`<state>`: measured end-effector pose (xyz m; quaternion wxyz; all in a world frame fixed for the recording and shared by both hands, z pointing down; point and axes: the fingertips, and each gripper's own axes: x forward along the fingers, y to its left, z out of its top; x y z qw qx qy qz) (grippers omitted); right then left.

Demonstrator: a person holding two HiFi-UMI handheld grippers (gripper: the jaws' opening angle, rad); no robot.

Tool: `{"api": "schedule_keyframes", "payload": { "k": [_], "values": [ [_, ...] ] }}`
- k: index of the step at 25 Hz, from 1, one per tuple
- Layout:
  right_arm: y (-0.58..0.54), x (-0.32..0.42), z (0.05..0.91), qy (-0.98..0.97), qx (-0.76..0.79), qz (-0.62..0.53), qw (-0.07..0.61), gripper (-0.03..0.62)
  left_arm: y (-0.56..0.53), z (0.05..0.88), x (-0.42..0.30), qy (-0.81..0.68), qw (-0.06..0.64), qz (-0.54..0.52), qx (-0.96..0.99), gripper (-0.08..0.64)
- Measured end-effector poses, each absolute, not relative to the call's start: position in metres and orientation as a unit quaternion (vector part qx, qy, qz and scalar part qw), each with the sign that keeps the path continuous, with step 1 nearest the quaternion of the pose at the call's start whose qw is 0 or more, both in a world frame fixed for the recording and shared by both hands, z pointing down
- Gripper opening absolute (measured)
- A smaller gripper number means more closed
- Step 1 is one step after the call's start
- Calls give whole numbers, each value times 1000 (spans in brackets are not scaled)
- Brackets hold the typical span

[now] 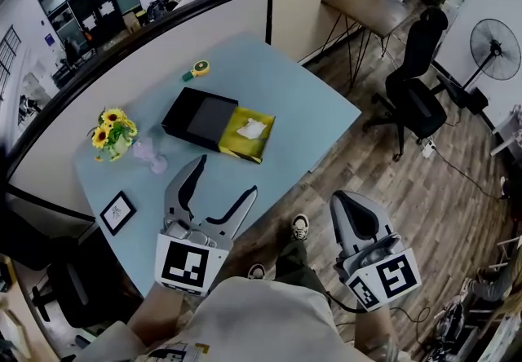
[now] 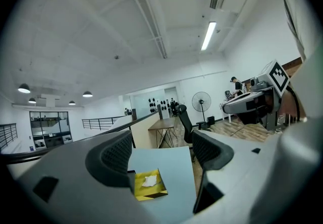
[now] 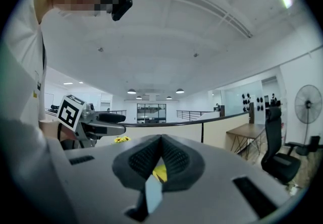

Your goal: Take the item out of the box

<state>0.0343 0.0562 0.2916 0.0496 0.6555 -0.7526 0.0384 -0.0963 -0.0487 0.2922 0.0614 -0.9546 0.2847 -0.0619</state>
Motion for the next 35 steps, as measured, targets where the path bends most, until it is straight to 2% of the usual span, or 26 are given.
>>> {"api": "schedule_keyframes", "payload": {
  "k": [7,21,35],
  "values": [
    [8,66,293,-772,633,39,38,3,-92,302,-74,309,59,-71,-947,371],
    [-124,186,296,-825,561,51,47,3,-201,311,33,384,44,-109,-916,371],
    [-229,243,321,-887,454,62,57,3,-267,324,70,491,34,-145,-858,371]
  ]
}}
